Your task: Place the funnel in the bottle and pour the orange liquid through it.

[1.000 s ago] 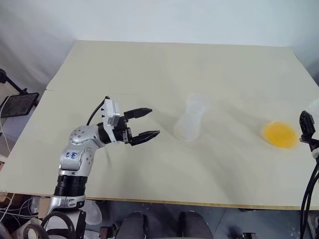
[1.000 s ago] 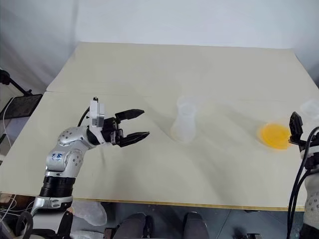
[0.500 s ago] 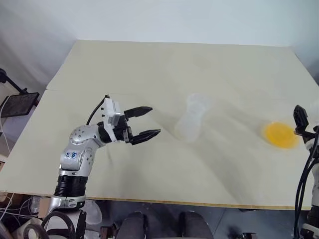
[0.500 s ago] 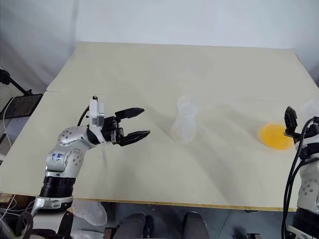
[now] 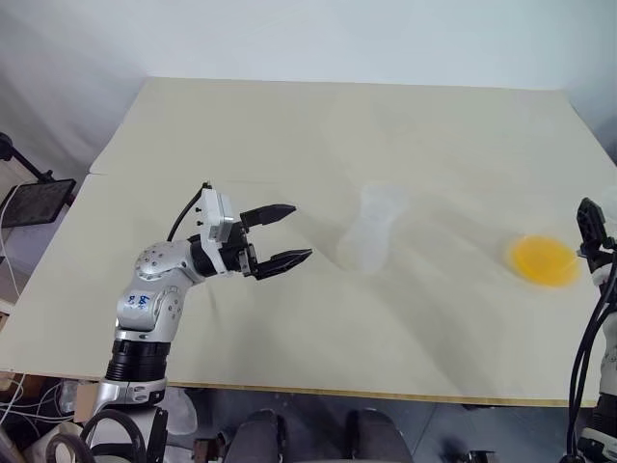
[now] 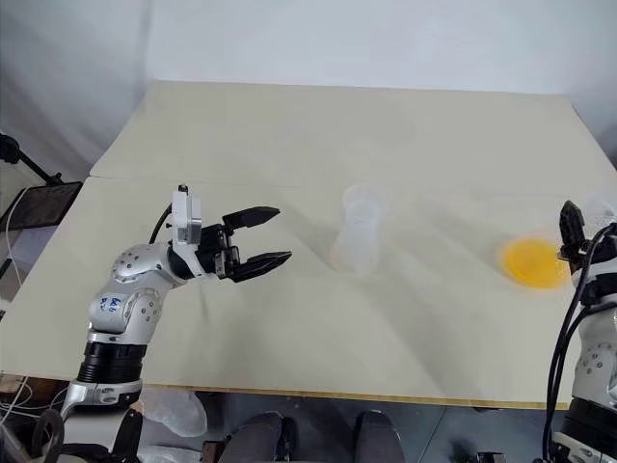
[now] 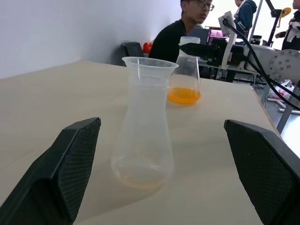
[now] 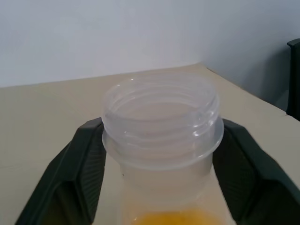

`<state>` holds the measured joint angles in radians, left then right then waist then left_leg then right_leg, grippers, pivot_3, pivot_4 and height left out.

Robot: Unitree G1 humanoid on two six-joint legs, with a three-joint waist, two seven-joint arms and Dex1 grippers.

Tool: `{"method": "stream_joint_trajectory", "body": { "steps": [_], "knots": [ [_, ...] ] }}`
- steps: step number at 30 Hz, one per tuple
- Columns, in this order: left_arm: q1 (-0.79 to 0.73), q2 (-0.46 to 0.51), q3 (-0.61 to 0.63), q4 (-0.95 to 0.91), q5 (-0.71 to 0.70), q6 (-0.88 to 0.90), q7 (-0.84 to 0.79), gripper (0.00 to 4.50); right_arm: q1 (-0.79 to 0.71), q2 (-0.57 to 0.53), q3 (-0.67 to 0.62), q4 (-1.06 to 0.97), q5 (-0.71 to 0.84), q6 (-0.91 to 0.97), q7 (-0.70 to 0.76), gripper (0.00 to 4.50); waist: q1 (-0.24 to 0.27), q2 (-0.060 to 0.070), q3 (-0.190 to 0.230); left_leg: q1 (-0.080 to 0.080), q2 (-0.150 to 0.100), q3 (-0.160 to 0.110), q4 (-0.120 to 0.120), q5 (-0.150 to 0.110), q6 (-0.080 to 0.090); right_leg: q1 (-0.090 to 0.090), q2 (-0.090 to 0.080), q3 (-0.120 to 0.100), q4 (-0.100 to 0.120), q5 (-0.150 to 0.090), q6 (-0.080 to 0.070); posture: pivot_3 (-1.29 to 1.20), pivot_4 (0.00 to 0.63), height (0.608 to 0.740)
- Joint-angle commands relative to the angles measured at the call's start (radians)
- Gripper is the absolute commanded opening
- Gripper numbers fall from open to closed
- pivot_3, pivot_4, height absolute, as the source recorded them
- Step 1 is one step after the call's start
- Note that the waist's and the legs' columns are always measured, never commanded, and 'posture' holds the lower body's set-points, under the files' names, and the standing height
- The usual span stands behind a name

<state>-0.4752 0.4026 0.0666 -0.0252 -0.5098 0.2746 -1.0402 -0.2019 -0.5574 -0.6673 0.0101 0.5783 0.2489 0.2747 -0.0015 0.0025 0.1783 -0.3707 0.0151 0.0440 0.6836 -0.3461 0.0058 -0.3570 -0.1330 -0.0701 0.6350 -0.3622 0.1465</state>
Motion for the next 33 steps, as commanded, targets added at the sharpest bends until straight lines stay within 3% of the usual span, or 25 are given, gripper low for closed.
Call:
{"method": "stream_joint_trajectory", "body": {
  "steps": [1, 9, 19, 24, 33],
  "knots": [
    [0.004, -0.003, 0.004, -0.038, -0.025, -0.015, 0.001, 4.5, -0.003, 0.005, -0.015, -0.01, 0.005, -0.052, 0.026, 2.76, 0.0, 0.0, 0.0, 0.0, 0.0, 0.0, 0.0, 0.0, 0.0, 0.0, 0.0, 0.0, 0.0, 0.0, 0.0, 0.0, 0.15, 0.74],
    [-0.021, -0.006, 0.017, -0.01, -0.029, -0.011, 0.01, 4.5, -0.017, 0.013, 0.063, -0.132, -0.004, -0.064, 0.063, 2.76, -0.001, 0.0, 0.0, 0.0, 0.0, 0.0, 0.0, 0.0, 0.0, 0.0, 0.0, 0.0, -0.001, 0.0, 0.0, 0.0, 0.15, 0.74],
    [-0.082, -0.037, 0.005, 0.056, -0.003, -0.045, 0.029, 4.5, -0.15, -0.058, 0.402, -0.342, -0.167, 0.024, 0.105, 2.76, -0.002, 0.001, 0.001, -0.001, 0.0, 0.001, -0.001, 0.001, -0.001, -0.002, 0.001, 0.0, -0.001, 0.0, 0.0, 0.0, 0.15, 0.74],
    [-0.076, -0.064, -0.011, 0.061, 0.016, -0.072, 0.059, 4.5, -0.219, -0.09, 0.508, -0.344, -0.314, -0.007, 0.113, 2.76, 0.005, 0.001, 0.001, -0.005, -0.001, -0.004, -0.001, 0.001, -0.001, -0.002, -0.001, -0.004, -0.004, 0.0, 0.0, 0.0, 0.15, 0.74],
    [-0.078, -0.092, -0.037, 0.068, 0.047, -0.107, 0.094, 4.5, -0.234, -0.143, 0.594, -0.265, -0.644, -0.28, 0.089, 2.76, 0.0, 0.0, 0.002, -0.007, -0.002, -0.005, -0.001, 0.001, -0.001, -0.002, 0.0, -0.007, -0.007, 0.001, 0.001, 0.0, 0.15, 0.74]
  ]
}}
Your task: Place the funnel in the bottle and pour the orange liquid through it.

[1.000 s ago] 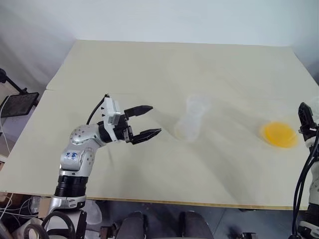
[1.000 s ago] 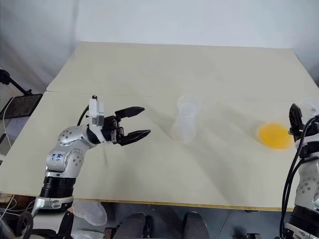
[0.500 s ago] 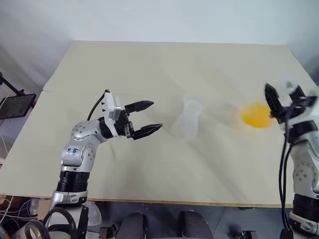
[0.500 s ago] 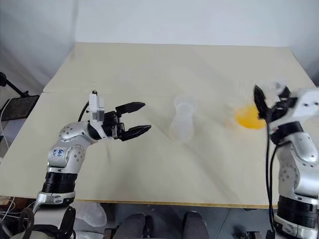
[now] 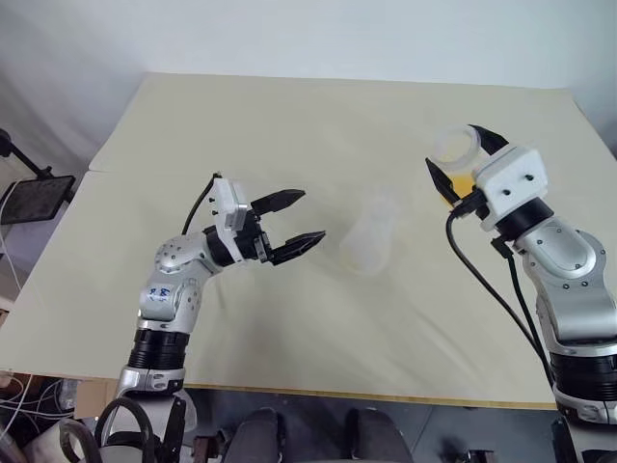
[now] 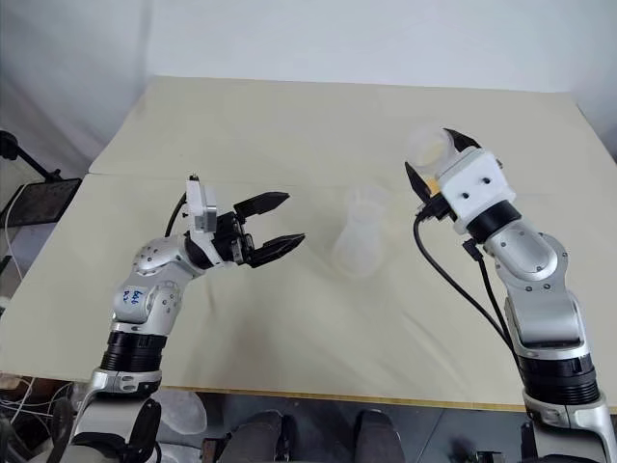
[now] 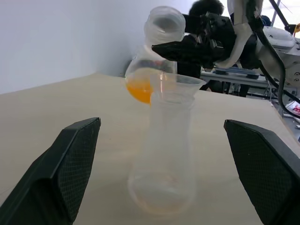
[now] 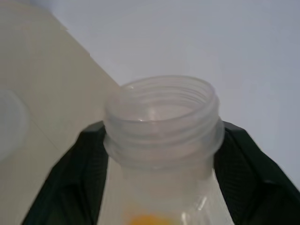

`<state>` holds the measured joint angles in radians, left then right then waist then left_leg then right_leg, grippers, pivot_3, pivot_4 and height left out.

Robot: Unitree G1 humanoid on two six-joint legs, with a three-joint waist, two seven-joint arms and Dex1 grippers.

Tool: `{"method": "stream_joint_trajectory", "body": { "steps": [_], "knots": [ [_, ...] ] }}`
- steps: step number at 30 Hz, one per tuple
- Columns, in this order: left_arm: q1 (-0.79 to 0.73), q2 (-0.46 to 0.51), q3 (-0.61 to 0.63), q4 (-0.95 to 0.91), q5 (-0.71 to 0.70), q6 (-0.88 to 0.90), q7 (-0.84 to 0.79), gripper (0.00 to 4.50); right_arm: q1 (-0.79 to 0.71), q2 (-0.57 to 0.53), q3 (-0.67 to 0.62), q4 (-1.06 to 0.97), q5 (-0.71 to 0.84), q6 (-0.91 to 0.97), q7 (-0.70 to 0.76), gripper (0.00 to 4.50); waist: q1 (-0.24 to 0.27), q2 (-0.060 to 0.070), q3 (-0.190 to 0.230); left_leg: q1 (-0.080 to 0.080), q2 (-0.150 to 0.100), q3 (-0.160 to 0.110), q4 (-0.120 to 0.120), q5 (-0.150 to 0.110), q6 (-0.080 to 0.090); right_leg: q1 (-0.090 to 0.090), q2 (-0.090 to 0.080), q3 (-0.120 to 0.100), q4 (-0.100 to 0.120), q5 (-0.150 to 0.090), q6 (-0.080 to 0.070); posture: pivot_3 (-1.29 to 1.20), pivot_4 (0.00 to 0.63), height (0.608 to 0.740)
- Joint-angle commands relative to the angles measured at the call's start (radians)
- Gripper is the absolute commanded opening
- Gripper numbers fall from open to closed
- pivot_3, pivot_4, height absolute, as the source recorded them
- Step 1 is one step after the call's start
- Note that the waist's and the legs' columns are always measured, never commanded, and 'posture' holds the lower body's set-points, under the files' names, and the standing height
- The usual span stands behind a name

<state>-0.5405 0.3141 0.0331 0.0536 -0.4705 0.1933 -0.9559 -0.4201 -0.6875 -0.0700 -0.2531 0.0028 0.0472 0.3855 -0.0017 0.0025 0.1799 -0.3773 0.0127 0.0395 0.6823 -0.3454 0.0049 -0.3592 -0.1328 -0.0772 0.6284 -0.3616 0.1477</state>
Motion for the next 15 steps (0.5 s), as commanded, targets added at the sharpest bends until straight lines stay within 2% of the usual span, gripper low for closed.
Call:
{"method": "stream_joint_trajectory", "body": {
  "steps": [1, 4, 15],
  "knots": [
    [-0.015, -0.004, -0.006, -0.008, 0.01, -0.029, 0.008, 4.5, -0.018, -0.015, -0.002, 0.006, -0.103, -0.102, -0.037, 2.76, -0.001, 0.0, 0.0, 0.0, 0.0, 0.0, 0.0, 0.0, 0.0, 0.0, 0.0, 0.0, 0.0, 0.0, 0.0, 0.0, 0.15, 0.74],
    [-0.019, -0.004, -0.014, -0.002, 0.012, -0.035, 0.004, 4.5, -0.018, -0.034, 0.018, 0.028, -0.191, -0.193, -0.049, 2.76, -0.001, 0.0, 0.0, 0.0, 0.0, 0.0, 0.0, 0.0, 0.0, 0.0, 0.0, 0.0, 0.0, 0.0, 0.0, 0.0, 0.15, 0.74],
    [-0.024, -0.007, -0.03, 0.009, 0.023, -0.052, 0.006, 4.5, -0.01, -0.011, 0.041, 0.066, -0.321, -0.346, -0.082, 2.76, -0.002, 0.0, 0.0, 0.0, 0.0, 0.0, 0.0, 0.0, 0.0, 0.0, 0.0, 0.0, 0.0, 0.0, 0.0, 0.0, 0.15, 0.74]
  ]
}}
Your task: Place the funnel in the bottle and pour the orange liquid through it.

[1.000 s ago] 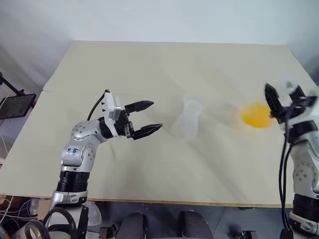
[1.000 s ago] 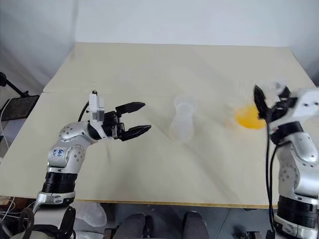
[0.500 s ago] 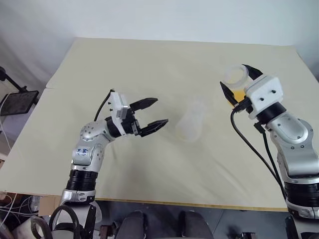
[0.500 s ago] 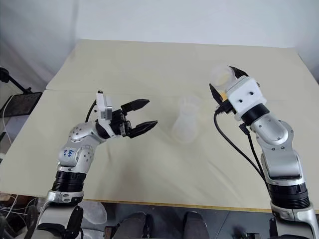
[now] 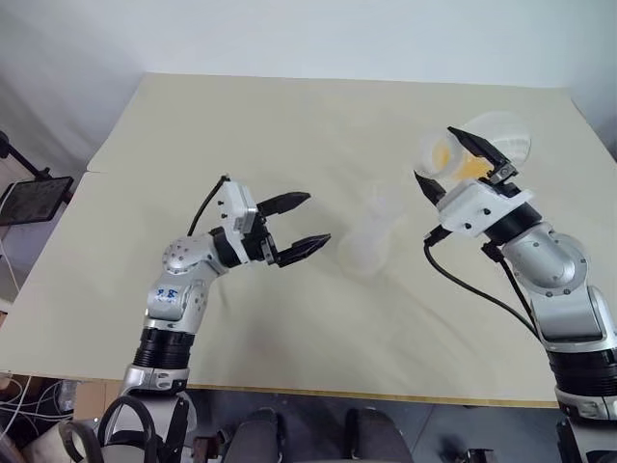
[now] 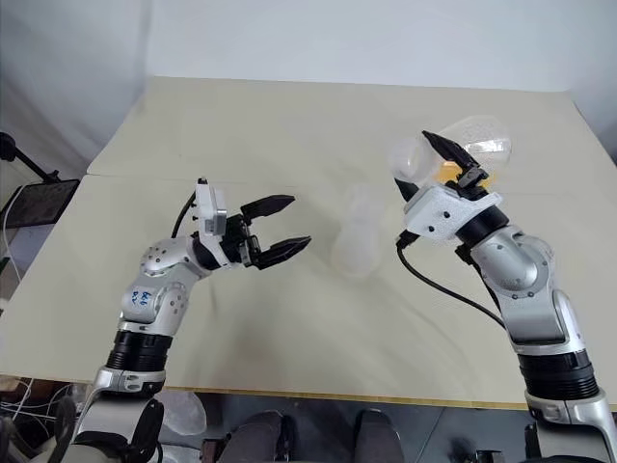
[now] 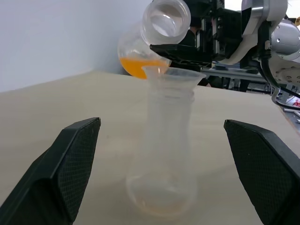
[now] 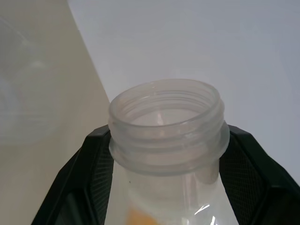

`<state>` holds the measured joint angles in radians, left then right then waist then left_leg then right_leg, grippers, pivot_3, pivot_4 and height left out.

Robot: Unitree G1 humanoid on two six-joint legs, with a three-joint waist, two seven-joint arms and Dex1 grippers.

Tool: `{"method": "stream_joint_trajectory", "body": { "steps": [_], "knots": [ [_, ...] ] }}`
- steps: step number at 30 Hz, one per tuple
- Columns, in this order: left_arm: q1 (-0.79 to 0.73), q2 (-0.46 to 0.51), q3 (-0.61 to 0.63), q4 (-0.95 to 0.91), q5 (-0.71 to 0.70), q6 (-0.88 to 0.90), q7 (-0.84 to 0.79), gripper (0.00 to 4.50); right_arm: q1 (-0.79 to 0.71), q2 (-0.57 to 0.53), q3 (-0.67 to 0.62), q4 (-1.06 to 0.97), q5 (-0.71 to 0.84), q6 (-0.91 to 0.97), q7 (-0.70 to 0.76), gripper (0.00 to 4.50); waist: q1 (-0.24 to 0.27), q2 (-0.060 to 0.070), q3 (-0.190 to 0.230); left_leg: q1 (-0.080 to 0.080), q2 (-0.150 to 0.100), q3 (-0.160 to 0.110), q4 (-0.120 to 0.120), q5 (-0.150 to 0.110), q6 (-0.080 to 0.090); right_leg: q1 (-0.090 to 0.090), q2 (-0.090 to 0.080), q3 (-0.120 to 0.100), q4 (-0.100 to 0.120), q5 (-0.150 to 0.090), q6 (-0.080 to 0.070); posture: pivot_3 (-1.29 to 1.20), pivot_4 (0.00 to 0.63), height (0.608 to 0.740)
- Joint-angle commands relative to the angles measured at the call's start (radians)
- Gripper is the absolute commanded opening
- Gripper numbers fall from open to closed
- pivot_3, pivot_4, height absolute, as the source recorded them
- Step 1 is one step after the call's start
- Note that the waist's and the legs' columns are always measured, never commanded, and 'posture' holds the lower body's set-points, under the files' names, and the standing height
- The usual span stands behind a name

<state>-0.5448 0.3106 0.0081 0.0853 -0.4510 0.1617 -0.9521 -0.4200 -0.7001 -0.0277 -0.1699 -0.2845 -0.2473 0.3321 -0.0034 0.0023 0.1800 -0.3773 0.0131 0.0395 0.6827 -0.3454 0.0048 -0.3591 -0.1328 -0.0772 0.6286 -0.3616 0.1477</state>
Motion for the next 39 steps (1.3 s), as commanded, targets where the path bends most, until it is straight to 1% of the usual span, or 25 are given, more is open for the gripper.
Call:
{"method": "stream_joint_trajectory", "body": {
  "steps": [1, 8, 17, 21, 39],
  "knots": [
    [-0.018, -0.004, -0.007, -0.024, 0.005, -0.02, 0.002, 4.5, -0.01, 0.001, 0.001, -0.013, -0.045, -0.061, -0.032, 2.76, 0.0, 0.0, 0.0, 0.0, 0.0, 0.0, 0.0, 0.0, 0.0, 0.0, 0.0, 0.0, 0.0, 0.0, 0.0, 0.0, 0.15, 0.74],
    [-0.015, -0.006, -0.01, -0.029, 0.006, -0.02, 0.007, 4.5, -0.011, -0.017, 0.004, 0.006, -0.179, -0.121, -0.093, 2.76, 0.0, 0.0, 0.0, 0.0, 0.0, 0.0, 0.0, 0.0, 0.0, 0.0, 0.0, 0.0, 0.0, 0.0, 0.0, 0.0, 0.15, 0.74],
    [-0.018, -0.011, -0.015, -0.027, 0.008, -0.027, 0.01, 4.5, -0.021, -0.022, 0.01, 0.02, -0.27, -0.164, -0.128, 2.76, -0.001, 0.0, 0.0, 0.0, 0.0, 0.0, 0.0, 0.0, 0.0, 0.0, 0.0, 0.0, 0.0, 0.0, 0.0, 0.0, 0.15, 0.74],
    [-0.019, -0.012, -0.017, -0.027, 0.007, -0.03, 0.013, 4.5, -0.034, -0.028, 0.004, 0.025, -0.335, -0.163, -0.155, 2.76, -0.001, 0.0, 0.0, 0.0, 0.0, 0.0, 0.0, 0.0, 0.0, 0.0, 0.0, 0.0, 0.0, 0.0, 0.0, 0.0, 0.15, 0.74],
    [-0.019, -0.023, -0.02, -0.027, 0.01, -0.034, 0.016, 4.5, -0.05, -0.042, 0.012, 0.013, -0.416, -0.207, -0.186, 2.76, -0.001, 0.0, 0.0, 0.0, 0.0, 0.0, 0.0, 0.0, 0.0, 0.0, 0.0, 0.0, 0.0, 0.0, 0.0, 0.0, 0.15, 0.74]
  ]
}}
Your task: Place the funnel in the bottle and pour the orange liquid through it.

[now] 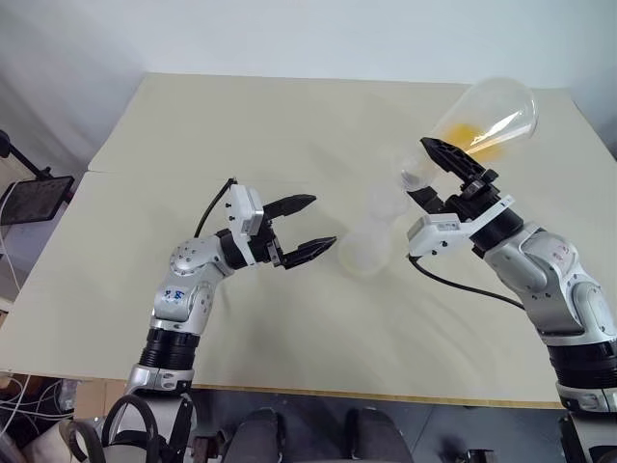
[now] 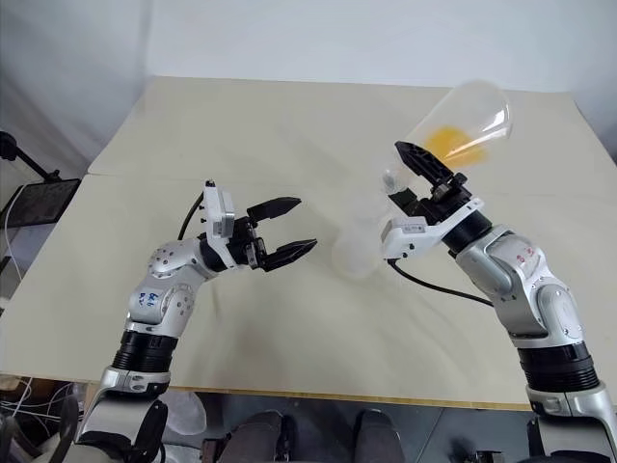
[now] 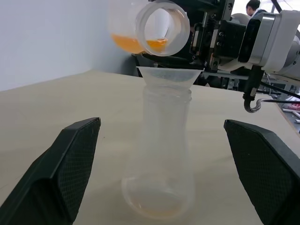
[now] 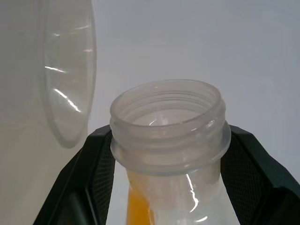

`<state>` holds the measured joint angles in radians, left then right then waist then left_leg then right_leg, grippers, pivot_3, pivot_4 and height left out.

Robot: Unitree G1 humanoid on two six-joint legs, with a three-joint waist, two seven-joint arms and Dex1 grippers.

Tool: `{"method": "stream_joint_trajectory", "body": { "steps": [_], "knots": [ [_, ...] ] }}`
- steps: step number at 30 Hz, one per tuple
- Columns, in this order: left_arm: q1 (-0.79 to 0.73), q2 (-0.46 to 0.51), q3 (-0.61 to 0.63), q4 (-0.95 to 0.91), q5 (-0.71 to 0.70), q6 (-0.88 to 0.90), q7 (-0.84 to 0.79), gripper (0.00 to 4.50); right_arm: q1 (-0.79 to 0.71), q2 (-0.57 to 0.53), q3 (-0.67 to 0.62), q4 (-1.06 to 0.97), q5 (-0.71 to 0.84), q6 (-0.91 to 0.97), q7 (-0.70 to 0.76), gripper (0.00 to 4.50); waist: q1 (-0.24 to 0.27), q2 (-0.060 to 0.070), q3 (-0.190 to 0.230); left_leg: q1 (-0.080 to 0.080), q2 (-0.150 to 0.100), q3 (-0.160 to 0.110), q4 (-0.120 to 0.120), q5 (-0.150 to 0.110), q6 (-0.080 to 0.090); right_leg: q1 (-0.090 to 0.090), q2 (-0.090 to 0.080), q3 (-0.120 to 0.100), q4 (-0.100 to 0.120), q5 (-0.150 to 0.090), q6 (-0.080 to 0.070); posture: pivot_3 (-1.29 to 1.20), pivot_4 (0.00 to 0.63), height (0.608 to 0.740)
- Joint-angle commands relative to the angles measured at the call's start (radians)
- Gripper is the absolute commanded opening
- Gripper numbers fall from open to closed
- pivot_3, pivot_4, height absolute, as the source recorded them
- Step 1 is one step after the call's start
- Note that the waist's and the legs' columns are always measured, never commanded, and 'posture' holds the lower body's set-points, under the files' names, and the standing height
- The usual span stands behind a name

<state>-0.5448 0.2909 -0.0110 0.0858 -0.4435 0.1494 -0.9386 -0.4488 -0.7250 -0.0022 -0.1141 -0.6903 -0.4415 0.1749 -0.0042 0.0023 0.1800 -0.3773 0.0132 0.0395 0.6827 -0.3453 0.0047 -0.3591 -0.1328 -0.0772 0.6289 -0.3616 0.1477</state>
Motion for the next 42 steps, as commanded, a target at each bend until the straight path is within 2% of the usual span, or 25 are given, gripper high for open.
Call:
{"method": "stream_joint_trajectory", "body": {
  "steps": [1, 42],
  "knots": [
    [-0.019, -0.004, -0.001, -0.028, 0.002, -0.022, 0.003, 4.5, -0.021, -0.017, -0.014, -0.044, -0.014, -0.013, -0.031, 2.76, 0.0, 0.0, 0.0, 0.0, 0.0, 0.0, 0.0, 0.0, 0.0, 0.0, 0.0, 0.0, 0.0, 0.0, 0.0, 0.0, 0.15, 0.74],
    [0.008, -0.011, -0.009, -0.047, 0.006, -0.045, 0.007, 4.5, -0.022, -0.028, -0.022, -0.054, -0.11, -0.024, -0.111, 2.76, -0.001, 0.0, 0.0, 0.0, 0.0, 0.0, 0.0, 0.0, 0.0, 0.0, 0.0, 0.0, 0.0, 0.0, 0.0, 0.0, 0.15, 0.74]
  ]
}}
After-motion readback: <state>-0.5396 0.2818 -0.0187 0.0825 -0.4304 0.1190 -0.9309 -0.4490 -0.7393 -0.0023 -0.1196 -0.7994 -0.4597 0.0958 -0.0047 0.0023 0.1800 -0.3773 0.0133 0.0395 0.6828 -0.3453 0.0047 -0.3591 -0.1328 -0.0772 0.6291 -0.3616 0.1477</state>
